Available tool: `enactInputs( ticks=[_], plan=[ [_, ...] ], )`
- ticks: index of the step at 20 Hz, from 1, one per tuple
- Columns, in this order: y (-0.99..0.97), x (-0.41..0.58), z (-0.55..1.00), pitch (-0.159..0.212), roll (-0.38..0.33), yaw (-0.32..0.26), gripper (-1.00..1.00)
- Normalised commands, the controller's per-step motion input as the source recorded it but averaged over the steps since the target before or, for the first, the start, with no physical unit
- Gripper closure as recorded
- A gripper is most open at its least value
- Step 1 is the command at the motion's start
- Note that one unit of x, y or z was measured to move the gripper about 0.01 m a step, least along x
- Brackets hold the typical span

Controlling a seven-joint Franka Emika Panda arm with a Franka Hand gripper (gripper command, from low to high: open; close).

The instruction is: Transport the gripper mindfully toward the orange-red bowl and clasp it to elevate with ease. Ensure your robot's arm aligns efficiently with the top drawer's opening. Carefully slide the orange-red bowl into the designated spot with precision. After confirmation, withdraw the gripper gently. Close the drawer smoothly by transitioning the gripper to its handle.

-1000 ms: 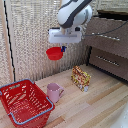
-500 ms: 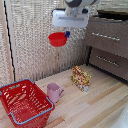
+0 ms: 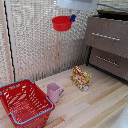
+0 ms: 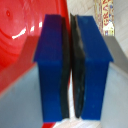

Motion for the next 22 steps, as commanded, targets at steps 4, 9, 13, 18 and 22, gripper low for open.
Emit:
enactInputs(
  ticks=[4, 9, 13, 18, 22],
  plan=[
    [-0.38, 0.157, 1.0, 0.009, 0.0, -0.019, 1.0],
    [-0.54, 0.01, 0.86, 0.066, 0.034, -0.11, 1.0],
    [-0.54, -0.071, 0.69, 0.097, 0.077, -0.179, 1.0],
    [-0.58, -0.126, 0.51, 0.135, 0.068, -0.179, 1.0],
    [-0.65, -0.069, 0.43, 0.137, 0.064, -0.151, 1.0]
  ],
)
